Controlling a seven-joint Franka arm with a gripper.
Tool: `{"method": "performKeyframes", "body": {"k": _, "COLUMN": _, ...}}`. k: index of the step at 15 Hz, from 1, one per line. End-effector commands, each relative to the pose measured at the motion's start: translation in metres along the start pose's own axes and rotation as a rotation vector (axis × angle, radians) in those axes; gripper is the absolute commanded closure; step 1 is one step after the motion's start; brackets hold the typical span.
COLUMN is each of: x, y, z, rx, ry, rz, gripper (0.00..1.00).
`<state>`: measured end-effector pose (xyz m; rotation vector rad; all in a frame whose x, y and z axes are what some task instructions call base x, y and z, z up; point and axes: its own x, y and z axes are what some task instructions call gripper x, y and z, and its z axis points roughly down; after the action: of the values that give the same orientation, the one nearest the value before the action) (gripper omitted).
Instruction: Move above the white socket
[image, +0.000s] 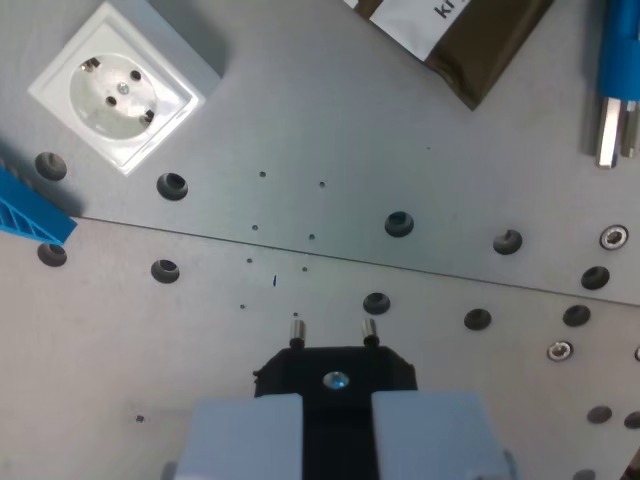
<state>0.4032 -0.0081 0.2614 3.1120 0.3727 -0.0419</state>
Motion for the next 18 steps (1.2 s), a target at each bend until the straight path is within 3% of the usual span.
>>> {"method": "performKeyframes", "body": {"k": 1, "x": 0.000, "y": -0.008, "z": 0.015, "rx": -0.013, "ry": 0.094, "rz": -0.208, "gripper": 1.00}}
{"method": "performKeyframes", "body": {"k": 18, "x": 0.011, "y": -0.060, "z": 0.095, "rx": -0.016, "ry": 0.108, "rz": -0.525, "gripper": 1.00}}
